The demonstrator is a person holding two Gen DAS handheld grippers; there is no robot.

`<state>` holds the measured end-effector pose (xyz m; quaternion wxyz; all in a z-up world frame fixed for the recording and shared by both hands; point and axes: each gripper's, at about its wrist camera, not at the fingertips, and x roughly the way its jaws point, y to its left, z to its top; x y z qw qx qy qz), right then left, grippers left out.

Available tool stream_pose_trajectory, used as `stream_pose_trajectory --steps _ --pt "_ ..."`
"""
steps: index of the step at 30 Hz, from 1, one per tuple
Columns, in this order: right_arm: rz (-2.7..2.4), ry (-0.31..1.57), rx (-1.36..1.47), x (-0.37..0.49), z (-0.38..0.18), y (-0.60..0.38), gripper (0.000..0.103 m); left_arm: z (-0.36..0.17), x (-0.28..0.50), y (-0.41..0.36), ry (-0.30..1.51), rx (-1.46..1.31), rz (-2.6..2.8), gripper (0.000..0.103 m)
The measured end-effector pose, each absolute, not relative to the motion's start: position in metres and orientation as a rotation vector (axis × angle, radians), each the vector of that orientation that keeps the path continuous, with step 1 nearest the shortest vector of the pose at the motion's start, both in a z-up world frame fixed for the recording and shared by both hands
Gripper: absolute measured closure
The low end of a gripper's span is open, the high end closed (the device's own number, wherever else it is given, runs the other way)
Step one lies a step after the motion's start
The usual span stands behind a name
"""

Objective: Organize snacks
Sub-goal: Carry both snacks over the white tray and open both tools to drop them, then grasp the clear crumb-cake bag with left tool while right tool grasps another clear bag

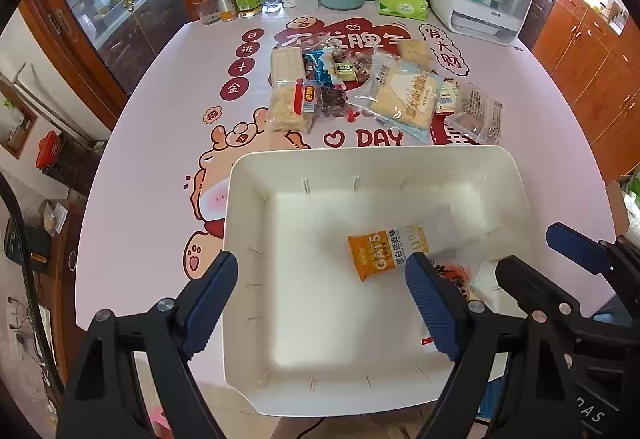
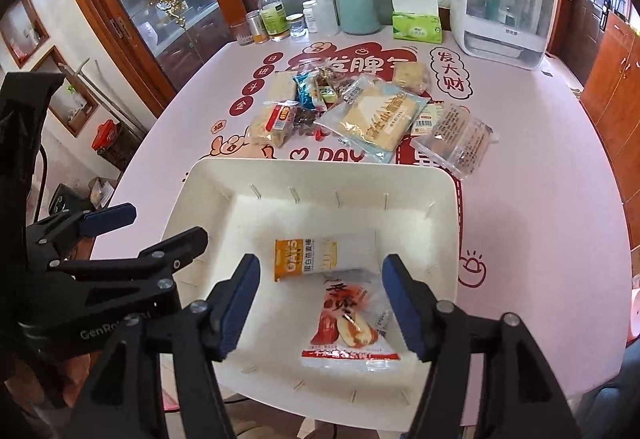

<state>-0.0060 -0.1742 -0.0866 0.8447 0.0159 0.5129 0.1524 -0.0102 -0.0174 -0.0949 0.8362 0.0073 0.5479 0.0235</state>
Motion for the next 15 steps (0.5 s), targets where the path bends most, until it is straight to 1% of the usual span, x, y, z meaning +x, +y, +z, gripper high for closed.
stream_pose_trajectory --steps 8,15 --pt "0.324 1.083 0.033 -0.007 -0.086 -0.174 0.039 -0.091 -0.015 -0.019 1.147 0.0 0.064 0.018" --pt "0.35 1.049 0.01 -0.014 -0.078 -0.181 0.039 -0.077 -0.023 -0.028 1.09 -0.017 0.09 0.018"
